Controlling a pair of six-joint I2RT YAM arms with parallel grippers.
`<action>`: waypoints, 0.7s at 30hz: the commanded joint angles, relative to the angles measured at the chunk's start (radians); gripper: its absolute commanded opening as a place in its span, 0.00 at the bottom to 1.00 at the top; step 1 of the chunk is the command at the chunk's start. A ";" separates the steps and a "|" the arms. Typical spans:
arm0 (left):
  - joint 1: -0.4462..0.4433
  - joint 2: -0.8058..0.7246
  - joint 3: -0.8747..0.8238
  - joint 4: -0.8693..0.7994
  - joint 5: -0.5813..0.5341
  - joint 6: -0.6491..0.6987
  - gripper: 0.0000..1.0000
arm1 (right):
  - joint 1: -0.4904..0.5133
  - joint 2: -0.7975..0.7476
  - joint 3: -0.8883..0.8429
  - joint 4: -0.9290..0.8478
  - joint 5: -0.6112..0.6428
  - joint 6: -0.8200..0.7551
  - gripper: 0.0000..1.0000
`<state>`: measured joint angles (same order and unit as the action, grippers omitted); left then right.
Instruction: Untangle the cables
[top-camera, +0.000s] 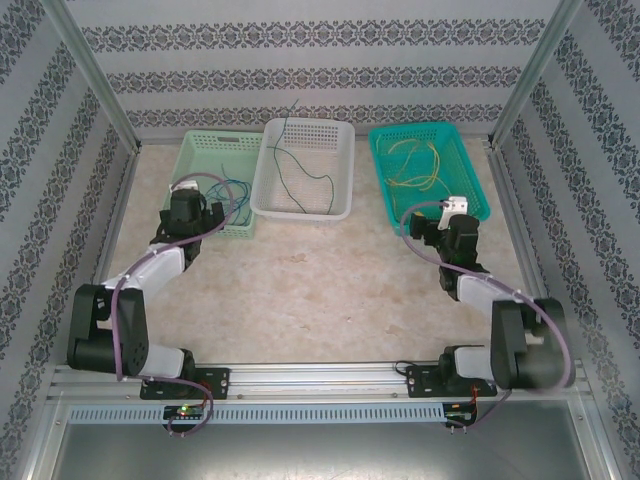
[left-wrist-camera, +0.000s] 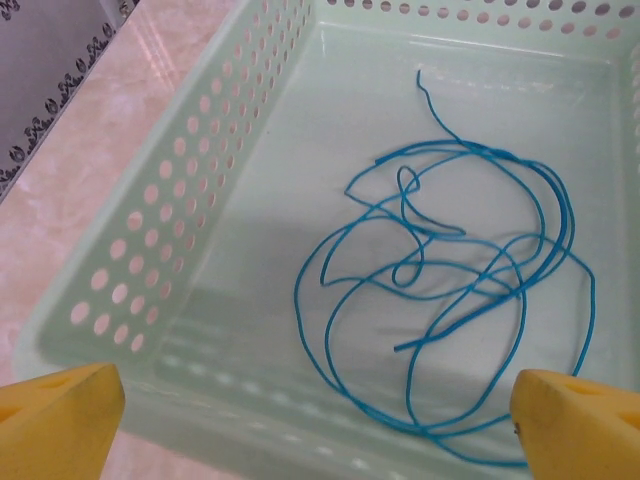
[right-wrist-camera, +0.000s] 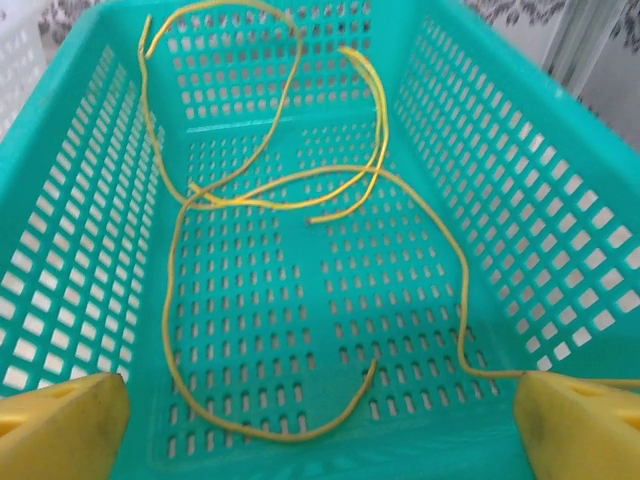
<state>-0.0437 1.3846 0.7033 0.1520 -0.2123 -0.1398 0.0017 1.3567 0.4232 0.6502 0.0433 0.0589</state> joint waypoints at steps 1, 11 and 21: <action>0.009 -0.042 -0.099 0.244 0.031 0.083 1.00 | 0.000 0.157 -0.044 0.256 -0.028 -0.020 0.98; 0.008 0.080 -0.200 0.437 0.144 0.156 1.00 | 0.014 0.148 -0.044 0.248 -0.062 -0.051 0.98; 0.027 0.196 -0.337 0.811 0.177 0.142 1.00 | 0.014 0.149 -0.044 0.250 -0.054 -0.051 0.98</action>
<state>-0.0315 1.5223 0.4438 0.7952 -0.0517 -0.0238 0.0044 1.4895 0.3950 0.9279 0.0017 0.0368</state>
